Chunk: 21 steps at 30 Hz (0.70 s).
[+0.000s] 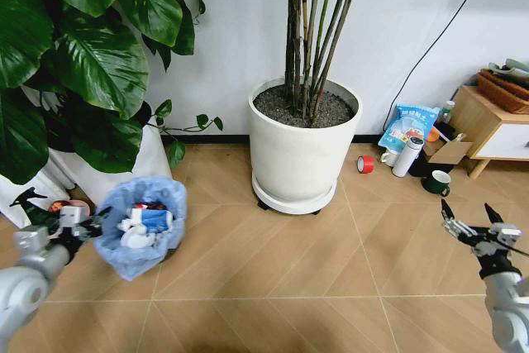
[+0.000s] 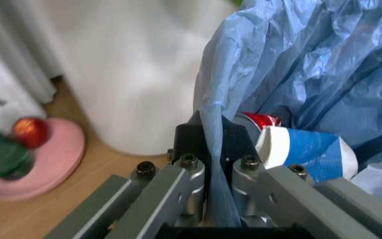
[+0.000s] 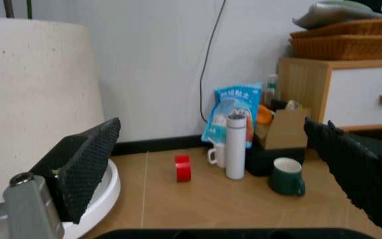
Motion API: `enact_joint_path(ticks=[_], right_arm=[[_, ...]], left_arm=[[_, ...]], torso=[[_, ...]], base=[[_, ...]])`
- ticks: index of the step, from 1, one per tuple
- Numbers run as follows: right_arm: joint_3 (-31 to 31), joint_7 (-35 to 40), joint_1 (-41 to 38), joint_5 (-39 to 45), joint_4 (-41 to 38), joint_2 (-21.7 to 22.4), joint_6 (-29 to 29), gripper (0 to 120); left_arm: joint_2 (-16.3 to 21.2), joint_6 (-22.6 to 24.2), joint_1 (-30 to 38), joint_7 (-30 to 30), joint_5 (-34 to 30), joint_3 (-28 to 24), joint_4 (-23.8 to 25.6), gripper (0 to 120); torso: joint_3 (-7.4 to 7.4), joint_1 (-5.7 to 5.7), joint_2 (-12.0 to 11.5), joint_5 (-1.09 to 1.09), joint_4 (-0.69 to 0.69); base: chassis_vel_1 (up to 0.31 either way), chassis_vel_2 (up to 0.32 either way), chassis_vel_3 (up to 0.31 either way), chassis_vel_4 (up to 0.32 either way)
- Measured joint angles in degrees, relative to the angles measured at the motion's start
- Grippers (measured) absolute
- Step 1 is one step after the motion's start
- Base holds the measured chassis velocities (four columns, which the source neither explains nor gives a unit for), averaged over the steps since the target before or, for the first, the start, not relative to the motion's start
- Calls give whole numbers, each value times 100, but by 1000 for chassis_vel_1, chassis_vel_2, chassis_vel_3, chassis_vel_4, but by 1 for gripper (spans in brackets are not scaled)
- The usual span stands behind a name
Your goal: Pick up the trash bin and place the garbage on the floor into it.
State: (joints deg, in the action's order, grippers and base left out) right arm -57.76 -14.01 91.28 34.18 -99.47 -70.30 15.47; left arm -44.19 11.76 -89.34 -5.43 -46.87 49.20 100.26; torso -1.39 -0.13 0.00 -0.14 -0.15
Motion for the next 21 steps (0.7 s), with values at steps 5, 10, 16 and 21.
enact_joint_path(ticks=[5, 10, 16, 21], right_arm=[[-14, -132, 50, -31, 90, -127, 82, 100], [49, -209, 40, -42, 143, -148, 128, 100], [63, -297, 79, -60, 207, -188, 194, 100], [63, -361, 97, -62, 210, -193, 237, 100]], left_arm=[[-11, -79, -368, -98, -26, 263, 17, 0], [-1, -80, -403, -102, -50, 308, 59, 0], [-17, -70, -321, -89, -64, 231, 116, 0], [21, -43, -234, -62, -99, 207, 109, 0]], torso=[[0, 0, 0, 3, 1], [-1, -1, 0, 4, 1], [-1, -1, 0, 3, 0], [-1, -1, 0, 4, 0]], base=[[0, 0, 0, 0], [0, 0, 0, 0], [0, 0, 0, 0], [0, 0, 0, 0]])
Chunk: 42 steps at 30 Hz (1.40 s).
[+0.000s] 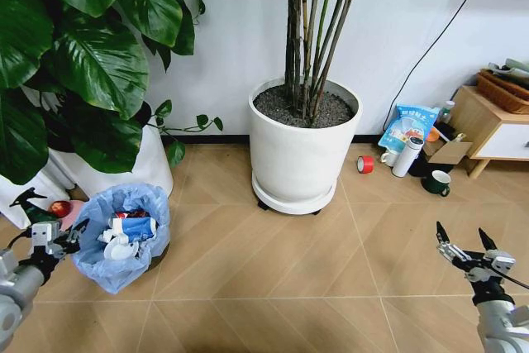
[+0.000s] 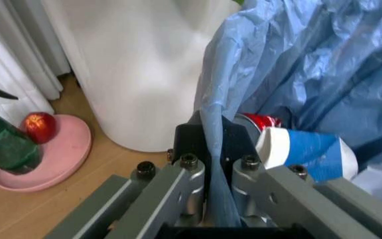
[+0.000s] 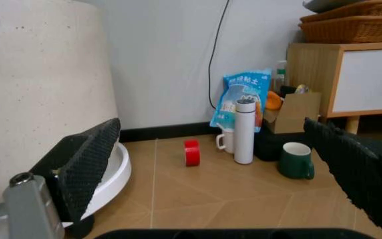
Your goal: Pick up the trash bin and place the garbage on the floor into it.
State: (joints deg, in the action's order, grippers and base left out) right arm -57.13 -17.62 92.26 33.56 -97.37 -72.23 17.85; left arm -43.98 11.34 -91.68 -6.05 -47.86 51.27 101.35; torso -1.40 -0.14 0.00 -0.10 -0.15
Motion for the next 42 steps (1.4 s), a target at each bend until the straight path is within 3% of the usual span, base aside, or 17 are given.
enact_joint_path(ticks=[42], right_arm=[[-16, -188, 141, 12, -28, -3, 156, 100]], left_arm=[[-40, 41, 123, 68, -2, -152, 50, 0]], torso=[[0, 0, -1, -1, 1]], base=[[16, 0, -19, -1]])
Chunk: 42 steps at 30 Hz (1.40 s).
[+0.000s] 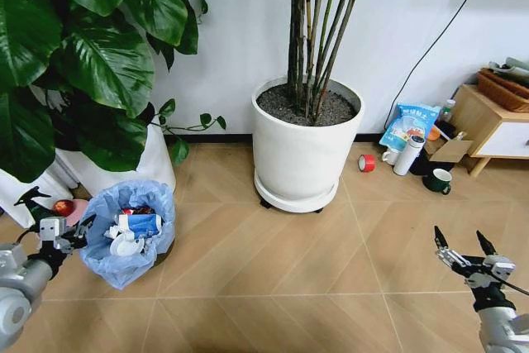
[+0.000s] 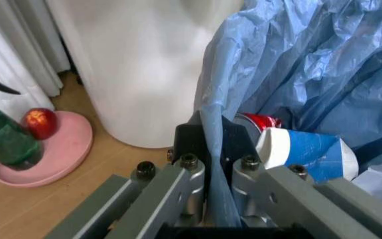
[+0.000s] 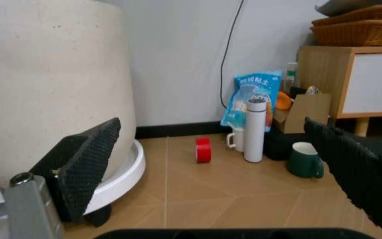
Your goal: Pick up the trash bin and place the garbage on the floor into it.
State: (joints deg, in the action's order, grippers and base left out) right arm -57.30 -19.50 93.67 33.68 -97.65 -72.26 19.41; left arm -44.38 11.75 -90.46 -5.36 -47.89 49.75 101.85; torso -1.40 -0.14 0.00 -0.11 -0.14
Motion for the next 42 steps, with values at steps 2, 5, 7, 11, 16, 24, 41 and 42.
enact_joint_path(ticks=[2, 5, 7, 11, 16, 24, 41, 42], right_arm=[[1, 0, -1, 0, -25, 1, 0, 100], [1, 0, -1, 1, -31, 1, 0, 100], [1, -4, 2, 3, -43, 4, 1, 100], [-1, -12, 9, 6, -58, 11, 1, 100], [-13, -28, 29, 17, -75, 39, 1, 100], [-19, -42, 34, 47, -84, 75, 4, 100], [11, -80, -5, 50, -32, 133, 4, 100], [11, -81, -12, 52, -22, 141, 4, 100]], left_arm=[[35, -2, -3, -1, -27, 25, -3, 0], [57, -2, -2, -1, -50, 38, -5, 0], [70, -2, 2, -1, -57, 41, -5, 0], [71, -2, 2, -2, -59, 42, -3, 0], [66, -2, 2, -2, -59, 42, 8, 0], [79, 1, 16, 3, -94, 42, 17, 0], [99, 18, 132, 23, -112, -29, -67, 0], [106, 21, 154, 23, -119, -40, -83, 0]], torso=[[0, 0, 0, 0, 0], [0, 0, 0, 0, -1], [0, 0, 0, 1, -1], [0, 0, 0, 0, 0], [0, 0, 0, 0, -1], [0, 0, 0, 0, -1], [0, 0, 0, 0, 0], [0, 0, 0, 0, 0]], base=[[97, -31, -83, 28], [104, -55, -97, 46], [107, -68, -92, 79], [116, -87, -124, 88], [140, -88, -149, 85], [138, -75, -127, 87], [136, -84, -135, 80], [149, -89, -145, 83]])
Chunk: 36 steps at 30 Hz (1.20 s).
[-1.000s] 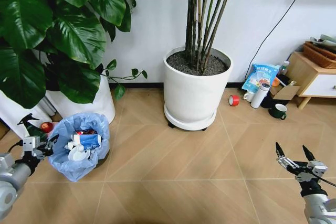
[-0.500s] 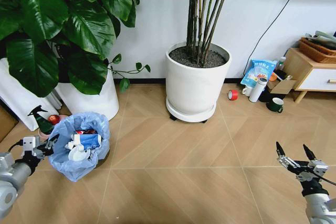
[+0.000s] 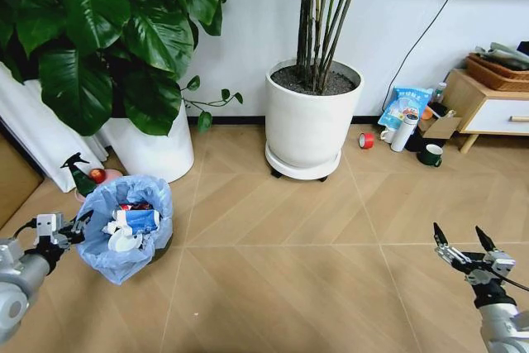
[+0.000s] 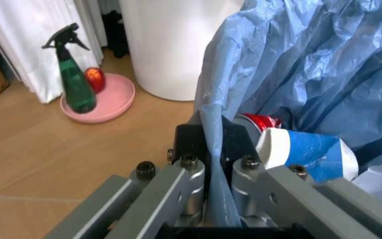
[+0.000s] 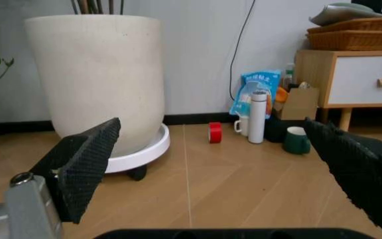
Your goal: Pick up the trash bin and place the garbage on the floor into it.
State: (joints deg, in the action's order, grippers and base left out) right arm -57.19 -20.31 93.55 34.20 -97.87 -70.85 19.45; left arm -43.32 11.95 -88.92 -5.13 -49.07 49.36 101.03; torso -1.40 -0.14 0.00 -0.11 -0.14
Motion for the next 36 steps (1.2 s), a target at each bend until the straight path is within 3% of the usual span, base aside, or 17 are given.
enact_joint_path(ticks=[36], right_arm=[[99, -54, -137, -66, 151, -109, -16, 100]], left_arm=[[76, 32, 323, 23, -83, -267, -264, 0]], torso=[[0, 0, 0, 0, -1]], base=[[172, -95, -171, 94]])
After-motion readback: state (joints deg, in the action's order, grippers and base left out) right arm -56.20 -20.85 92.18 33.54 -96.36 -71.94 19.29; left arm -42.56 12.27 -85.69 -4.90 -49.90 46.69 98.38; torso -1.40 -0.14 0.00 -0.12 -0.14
